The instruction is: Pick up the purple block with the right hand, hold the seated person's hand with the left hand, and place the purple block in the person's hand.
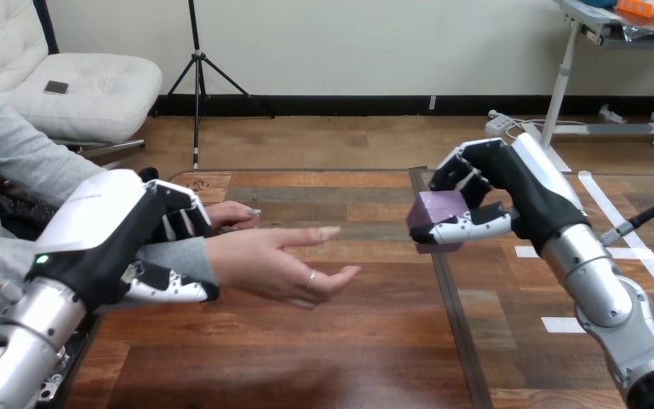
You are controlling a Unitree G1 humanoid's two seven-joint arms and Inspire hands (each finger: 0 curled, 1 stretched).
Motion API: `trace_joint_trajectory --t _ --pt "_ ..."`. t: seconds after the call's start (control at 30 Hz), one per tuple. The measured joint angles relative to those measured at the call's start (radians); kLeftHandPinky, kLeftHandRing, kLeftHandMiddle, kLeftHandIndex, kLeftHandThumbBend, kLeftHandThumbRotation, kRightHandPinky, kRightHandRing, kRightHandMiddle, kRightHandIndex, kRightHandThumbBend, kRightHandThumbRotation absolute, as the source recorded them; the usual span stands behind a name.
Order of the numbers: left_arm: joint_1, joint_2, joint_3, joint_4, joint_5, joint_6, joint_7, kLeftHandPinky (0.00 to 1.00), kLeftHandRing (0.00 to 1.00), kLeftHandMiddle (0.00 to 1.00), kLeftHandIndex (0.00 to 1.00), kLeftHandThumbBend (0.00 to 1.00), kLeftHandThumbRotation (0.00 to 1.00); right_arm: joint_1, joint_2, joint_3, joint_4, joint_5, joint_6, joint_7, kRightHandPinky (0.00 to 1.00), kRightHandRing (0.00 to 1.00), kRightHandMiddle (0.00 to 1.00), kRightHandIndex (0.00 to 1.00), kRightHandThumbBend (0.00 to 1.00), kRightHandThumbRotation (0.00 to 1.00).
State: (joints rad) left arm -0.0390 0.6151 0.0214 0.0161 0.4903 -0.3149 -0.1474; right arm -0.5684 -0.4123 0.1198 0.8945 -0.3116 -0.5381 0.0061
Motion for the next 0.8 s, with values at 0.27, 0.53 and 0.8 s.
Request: trace_joint_trajectory --t 0.27,0.53,0.8 --pt "-0.009 -0.014 -0.013 0.000 0.000 0.002 -0.001 0.27 0.33 0.39 0.43 0.60 0.00 0.000 0.023 0.001 -0.023 -0.002 0.005 0.003 0.38 0.38 0.41 0.42 0.80 0.00" --pt "-0.015 -0.037 -0.026 0.000 0.000 0.002 -0.001 0.27 0.34 0.40 0.43 0.58 0.00 0.000 0.043 0.006 -0.040 -0.007 0.005 0.003 0.38 0.38 0.41 0.42 0.79 0.00" --pt "-0.024 -0.046 -0.045 0.000 0.000 0.002 -0.007 0.28 0.35 0.41 0.43 0.58 0.00 0.000 0.067 0.018 -0.063 -0.007 0.010 0.006 0.39 0.38 0.41 0.42 0.78 0.00"
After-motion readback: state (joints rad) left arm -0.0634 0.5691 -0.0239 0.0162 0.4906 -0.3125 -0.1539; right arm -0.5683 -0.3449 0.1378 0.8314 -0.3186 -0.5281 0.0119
